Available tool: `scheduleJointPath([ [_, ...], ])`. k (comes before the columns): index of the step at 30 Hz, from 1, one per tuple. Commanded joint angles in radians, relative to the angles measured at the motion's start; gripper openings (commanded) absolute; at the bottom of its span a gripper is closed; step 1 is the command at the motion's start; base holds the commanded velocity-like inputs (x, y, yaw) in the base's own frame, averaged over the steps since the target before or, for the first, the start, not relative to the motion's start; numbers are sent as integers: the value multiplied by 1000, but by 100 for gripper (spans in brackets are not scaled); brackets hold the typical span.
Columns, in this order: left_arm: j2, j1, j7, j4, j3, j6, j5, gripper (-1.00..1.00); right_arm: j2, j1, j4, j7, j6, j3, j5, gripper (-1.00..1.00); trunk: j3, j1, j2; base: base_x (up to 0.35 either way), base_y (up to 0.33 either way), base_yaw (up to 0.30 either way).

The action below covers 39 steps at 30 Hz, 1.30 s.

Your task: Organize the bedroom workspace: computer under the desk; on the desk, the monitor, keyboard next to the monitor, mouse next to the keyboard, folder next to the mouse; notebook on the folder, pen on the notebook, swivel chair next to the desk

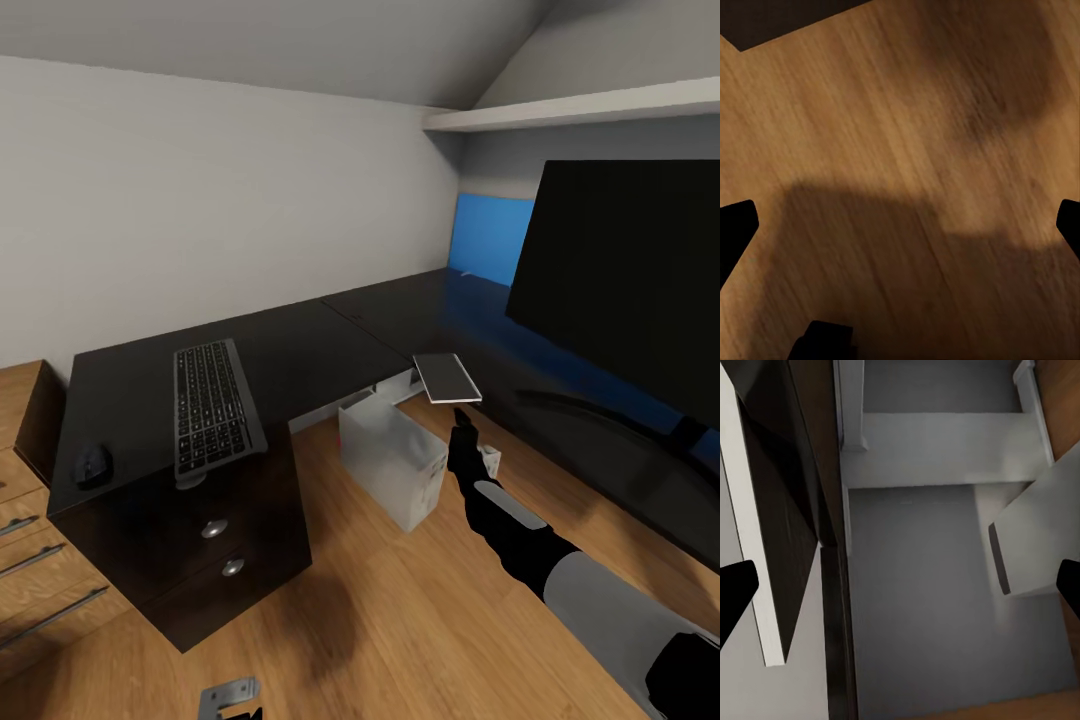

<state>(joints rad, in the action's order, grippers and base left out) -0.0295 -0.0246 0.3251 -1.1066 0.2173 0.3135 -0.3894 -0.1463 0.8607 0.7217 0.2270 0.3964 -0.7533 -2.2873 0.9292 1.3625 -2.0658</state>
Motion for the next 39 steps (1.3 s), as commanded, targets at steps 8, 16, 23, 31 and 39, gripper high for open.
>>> scheduleJointPath([
  [8,0,0,9,2,4,3,-9,100,-2,1,1,6,7,-8,-11,100,1,0,0,4,0,0],
  [16,0,0,9,7,4,4,-10,100,-2,1,1,6,7,-8,-11,100,1,0,0,0,0,0],
  [23,0,0,9,8,4,4,-9,100,-3,1,1,7,7,-8,-11,100,1,0,0,0,0,0],
  [31,0,0,9,8,4,4,-9,100,-3,1,1,8,7,-8,-11,100,-12,-15,28,0,0,0],
  [39,0,0,9,8,4,4,-8,100,-3,1,1,8,7,-8,-11,100,-37,-46,84,0,0,0],
])
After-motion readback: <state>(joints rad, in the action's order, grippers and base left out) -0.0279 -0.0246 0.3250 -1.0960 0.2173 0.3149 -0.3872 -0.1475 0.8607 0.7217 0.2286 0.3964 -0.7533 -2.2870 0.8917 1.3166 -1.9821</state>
